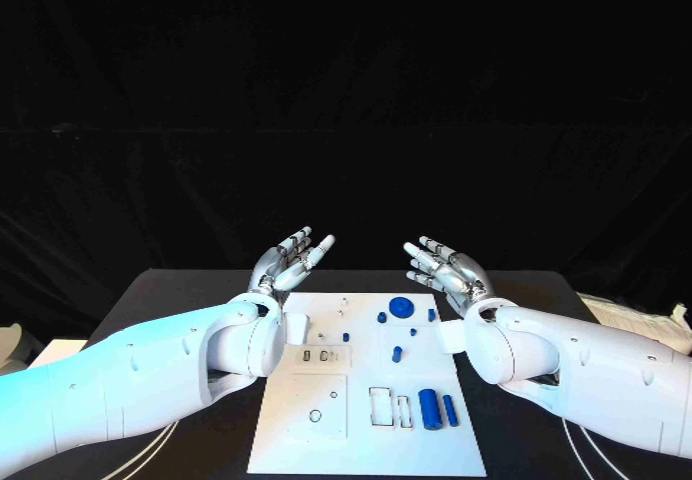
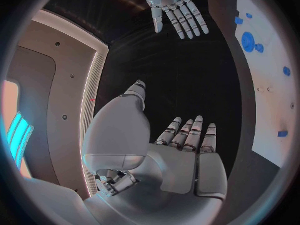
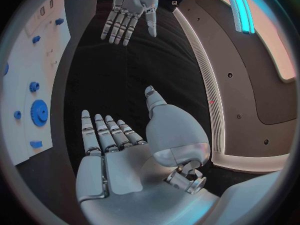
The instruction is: Assemble the parts on the task board
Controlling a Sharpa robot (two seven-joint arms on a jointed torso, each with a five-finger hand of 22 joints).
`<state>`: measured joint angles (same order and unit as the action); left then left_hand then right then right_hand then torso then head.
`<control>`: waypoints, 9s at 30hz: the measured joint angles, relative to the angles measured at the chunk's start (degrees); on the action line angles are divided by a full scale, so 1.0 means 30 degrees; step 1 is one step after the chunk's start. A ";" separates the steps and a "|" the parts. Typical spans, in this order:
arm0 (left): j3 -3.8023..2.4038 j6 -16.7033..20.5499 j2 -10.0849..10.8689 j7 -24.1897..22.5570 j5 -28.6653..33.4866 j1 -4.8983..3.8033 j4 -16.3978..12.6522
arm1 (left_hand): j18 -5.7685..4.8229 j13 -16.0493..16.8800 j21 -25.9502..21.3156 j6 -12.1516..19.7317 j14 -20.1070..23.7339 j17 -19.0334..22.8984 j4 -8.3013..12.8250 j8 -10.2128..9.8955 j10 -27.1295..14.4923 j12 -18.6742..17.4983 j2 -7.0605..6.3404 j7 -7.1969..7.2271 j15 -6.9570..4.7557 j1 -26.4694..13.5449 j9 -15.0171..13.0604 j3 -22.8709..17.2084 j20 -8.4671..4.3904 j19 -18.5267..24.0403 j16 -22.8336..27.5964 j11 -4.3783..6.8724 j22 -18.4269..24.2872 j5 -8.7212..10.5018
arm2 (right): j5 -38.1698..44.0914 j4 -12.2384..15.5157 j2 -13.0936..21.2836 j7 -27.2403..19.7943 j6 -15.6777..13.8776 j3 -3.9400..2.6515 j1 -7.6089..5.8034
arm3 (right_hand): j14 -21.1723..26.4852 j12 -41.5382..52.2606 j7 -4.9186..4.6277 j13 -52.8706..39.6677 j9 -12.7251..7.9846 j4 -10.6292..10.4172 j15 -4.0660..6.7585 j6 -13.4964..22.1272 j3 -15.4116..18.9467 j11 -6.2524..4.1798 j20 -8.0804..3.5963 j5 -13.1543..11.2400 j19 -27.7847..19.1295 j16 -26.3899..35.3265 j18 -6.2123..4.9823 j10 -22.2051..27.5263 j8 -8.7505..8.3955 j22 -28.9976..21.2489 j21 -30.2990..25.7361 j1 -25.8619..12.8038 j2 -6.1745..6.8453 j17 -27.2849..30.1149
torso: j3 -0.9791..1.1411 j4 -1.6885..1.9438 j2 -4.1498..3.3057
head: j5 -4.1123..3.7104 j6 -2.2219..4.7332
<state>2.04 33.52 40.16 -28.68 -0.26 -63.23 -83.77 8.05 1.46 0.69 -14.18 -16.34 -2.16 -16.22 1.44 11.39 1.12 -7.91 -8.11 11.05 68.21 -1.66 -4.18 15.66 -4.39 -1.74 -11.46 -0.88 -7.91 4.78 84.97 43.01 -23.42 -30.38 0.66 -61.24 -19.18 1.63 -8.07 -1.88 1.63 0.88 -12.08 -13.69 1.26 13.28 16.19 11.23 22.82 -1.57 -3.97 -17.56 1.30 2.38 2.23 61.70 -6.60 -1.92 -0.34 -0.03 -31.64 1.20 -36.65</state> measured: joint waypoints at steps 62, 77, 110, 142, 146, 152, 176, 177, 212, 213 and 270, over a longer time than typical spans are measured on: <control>-0.0251 -0.3324 0.5627 0.0676 0.0009 -0.1440 -0.7565 | 0.0593 0.0770 0.5604 -1.3361 -1.5206 -0.2469 0.1821 0.1428 1.5827 0.1110 0.1908 -0.1421 -0.1159 0.4279 -0.0718 0.0717 -0.0719 -1.5456 -0.2510 0.0546 -0.2002 0.0002 | 3.0875 -0.0402 -0.0204 1.0052 0.5974 -0.0809 -0.3182 | -2.1619 0.0765 0.0179 -0.0622 0.0792 0.3495 0.4373 -1.6253 -0.6624 -0.3058 -0.4221 0.0023 1.8824 -1.5813 -0.1768 -1.7041 0.0883 0.9086 1.5043 0.2961 0.3478 -1.1528 | 0.0564 0.0465 -0.4259 | -0.0813 0.1161; -0.0258 -0.3389 0.5697 0.0771 0.0123 -0.1542 -0.7687 | 0.0592 0.0772 0.5535 -1.3360 -1.5206 -0.2467 0.1873 0.1349 1.5827 0.1027 0.1908 -0.1420 -0.1159 0.4278 -0.0721 0.0770 -0.0719 -1.5455 -0.2510 0.0547 -0.1982 0.0001 | 3.1645 -0.0882 -0.0798 1.0306 0.7396 -0.0759 -0.3216 | -2.1618 0.0765 0.0247 -0.0624 0.0792 0.2736 0.4373 -1.6183 -0.7382 -0.3020 -0.3950 -0.0304 1.8825 -1.8687 -0.1475 -1.6803 0.0884 1.2459 1.8085 0.3185 0.3838 -1.4427 | 0.0595 0.0502 -0.4545 | -0.0765 0.1190; -0.0264 -0.3388 0.5780 0.0834 0.0312 -0.1689 -0.7726 | 0.0592 0.0768 0.5536 -1.3358 -1.5207 -0.2462 0.1985 0.1276 1.5757 0.0979 0.1984 -0.1420 -0.1158 0.4354 -0.0707 0.0764 -0.0719 -1.5455 -0.2433 0.0477 -0.1959 0.0000 | 3.1793 -0.1290 -0.1243 1.0170 0.7921 -0.0726 -0.3254 | -2.1618 0.0766 0.0635 -0.0659 0.1042 0.1243 0.4513 -1.7607 -0.8705 -0.3485 -0.4020 -0.1580 1.8992 -2.1909 -0.1168 -1.8131 0.1123 1.6679 2.1682 0.3550 0.3476 -1.7656 | 0.0661 0.0569 -0.4880 | -0.0612 0.1128; -0.0266 -0.3389 0.6187 0.0880 0.0772 -0.2066 -0.7125 | 0.0587 0.0762 0.5536 -1.3217 -1.5207 -0.2477 0.2090 0.1100 1.5690 0.0951 0.2083 -0.1557 -0.1159 0.4453 -0.0711 0.0763 -0.0720 -1.5456 -0.2359 0.0410 -0.1901 0.0000 | 3.1778 -0.2864 -0.3779 1.1099 0.3989 -0.0719 -0.3840 | -2.1616 0.0766 0.0623 -0.0676 0.1060 0.0438 0.4649 -1.7779 -0.9251 -0.3667 -0.4060 -0.2319 1.9072 -2.2668 -0.0958 -1.8689 0.1189 1.8023 2.2707 0.3762 0.3305 -1.8377 | 0.0546 0.0861 -0.5204 | -0.0721 0.1399; -0.0266 -0.3389 0.6220 0.0876 0.0843 -0.2146 -0.7146 | 0.0589 0.0762 0.5536 -1.3218 -1.5207 -0.2476 0.2090 0.1100 1.5690 0.0951 0.2083 -0.1557 -0.1158 0.4452 -0.0711 0.0763 -0.0719 -1.5456 -0.2359 0.0411 -0.1902 0.0000 | 3.1783 -0.3404 -0.4245 1.1123 0.4014 -0.0679 -0.3851 | -2.1616 0.0766 0.0629 -0.0676 0.1060 0.0437 0.4649 -1.7774 -0.9252 -0.3667 -0.4060 -0.2377 1.9071 -2.2668 -0.0959 -1.8688 0.1177 1.8024 2.2707 0.3761 0.3306 -1.8380 | 0.0520 0.0925 -0.5277 | -0.0743 0.1401; -0.0266 -0.3391 0.6223 0.0872 0.0912 -0.2196 -0.7184 | 0.0587 0.0763 0.5536 -1.3218 -1.5207 -0.2475 0.2090 0.1102 1.5690 0.0951 0.2083 -0.1557 -0.1159 0.4452 -0.0712 0.0763 -0.0652 -1.5524 -0.2359 0.0410 -0.1902 0.0000 | 3.1785 -0.4130 -0.4779 1.1126 0.4112 -0.0601 -0.3851 | -2.1616 0.0741 0.0590 -0.0674 0.1060 0.0377 0.4648 -1.7812 -0.9195 -0.3624 -0.4060 -0.2435 1.9071 -2.2743 -0.0960 -1.8646 0.1136 1.8090 2.2827 0.3761 0.3307 -1.8430 | 0.0472 0.0998 -0.5378 | -0.0738 0.1419; -0.0266 -0.3398 0.6265 0.0882 0.1063 -0.2244 -0.7132 | 0.0588 0.0764 0.5462 -1.3218 -1.5207 -0.2488 0.2140 0.1103 1.5690 0.0951 0.2082 -0.1556 -0.1158 0.4452 -0.0713 0.0713 -0.0652 -1.5524 -0.2360 0.0411 -0.1904 0.0000 | 3.1804 -0.4186 -0.4861 1.1055 0.4744 -0.0514 -0.3888 | -2.1615 0.0692 0.0592 -0.0671 0.1060 0.0151 0.4648 -1.7810 -0.9272 -0.3594 -0.4060 -0.2575 1.9070 -2.2899 -0.1010 -1.8616 0.0976 1.8241 2.2907 0.3732 0.3339 -1.8578 | 0.0472 0.0994 -0.5490 | -0.0500 0.1318; -0.0266 -0.3399 0.6266 0.0883 0.1064 -0.2245 -0.7131 | 0.0589 0.0764 0.5461 -1.3218 -1.5207 -0.2488 0.2140 0.1104 1.5690 0.0951 0.2082 -0.1556 -0.1159 0.4452 -0.0713 0.0712 -0.0652 -1.5524 -0.2360 0.0410 -0.1904 0.0000 | 3.1807 -0.4186 -0.4857 1.1060 0.4760 -0.0517 -0.3893 | -2.1615 0.0692 0.0593 -0.0671 0.1061 0.0148 0.4648 -1.7809 -0.9275 -0.3593 -0.4060 -0.2575 1.9070 -2.2903 -0.1011 -1.8616 0.0976 1.8245 2.2927 0.3732 0.3340 -1.8588 | 0.0472 0.0998 -0.5495 | -0.0500 0.1320; -0.0262 -0.3431 0.6384 0.0940 0.1136 -0.2280 -0.7023 | 0.0587 0.0766 0.5462 -1.3218 -1.5208 -0.2481 0.2194 0.1104 1.5690 0.0951 0.2082 -0.1556 -0.1159 0.4451 -0.0714 0.0767 -0.0652 -1.5523 -0.2281 0.0411 -0.1883 0.0000 | 3.1406 -0.1108 -0.1632 1.1403 0.4472 -0.0842 -0.3861 | -2.1627 0.2177 -0.0080 -0.1004 0.0916 -0.1668 0.4142 -1.5118 -0.7617 -0.3028 -0.3602 -0.2589 1.8684 -2.2992 -0.1031 -1.7642 0.1118 1.8143 2.3021 0.4294 0.4539 -1.8282 | 0.0469 0.0899 -0.5543 | -0.0569 0.1450; -0.0262 -0.3433 0.6392 0.0943 0.1144 -0.2280 -0.7022 | 0.0585 0.0766 0.5462 -1.3218 -1.5208 -0.2480 0.2194 0.1105 1.5690 0.0951 0.2082 -0.1556 -0.1159 0.4451 -0.0714 0.0767 -0.0652 -1.5523 -0.2281 0.0411 -0.1883 0.0000 | 3.1298 -0.0736 -0.1185 1.1464 0.4437 -0.0912 -0.3865 | -2.1609 0.2401 -0.0049 -0.1133 0.0916 -0.1668 0.4248 -1.5151 -0.7616 -0.3102 -0.3698 -0.2589 1.8779 -2.3276 -0.0877 -1.8128 0.1118 1.8513 2.3255 0.4377 0.4622 -1.8693 | 0.0469 0.0866 -0.5522 | -0.0584 0.1481; -0.0256 -0.3603 0.6268 0.1016 0.1426 -0.2283 -0.6621 | 0.0587 0.0766 0.5462 -1.3292 -1.5208 -0.2488 0.2193 0.1105 1.5690 0.0952 0.2081 -0.1630 -0.1159 0.4451 -0.0715 0.0766 -0.0652 -1.5524 -0.2284 0.0410 -0.1861 0.0000 | 2.7989 -0.0872 0.0290 1.3413 0.7036 -0.1191 -0.3775 | -2.1614 2.5520 0.0245 -2.4360 0.0927 -0.4923 0.4711 -1.4892 -0.2350 -0.3572 -0.3992 0.0068 2.0298 -2.8843 0.0154 -2.2065 0.1701 2.4185 2.7324 0.6552 0.4533 -2.4336 | 0.0474 0.0350 -0.5383 | -0.0516 0.1284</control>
<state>1.28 22.71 58.96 -25.63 4.02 -70.08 -103.63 9.81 3.75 17.08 -54.05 -61.96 -9.62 -9.64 4.75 58.46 3.97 -1.67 -13.00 7.57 81.56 -3.80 -1.89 13.70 -50.97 -8.59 -10.23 -6.47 -7.91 88.74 82.35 43.88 16.81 -9.27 -2.91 -72.56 -84.02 78.19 -7.34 -74.96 4.41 -13.89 2.05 -58.37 -5.79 2.56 4.21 11.43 83.71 -88.10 -3.51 -83.75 6.40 74.93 84.20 81.36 6.99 -74.93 1.09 1.02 -47.79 -0.35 -32.80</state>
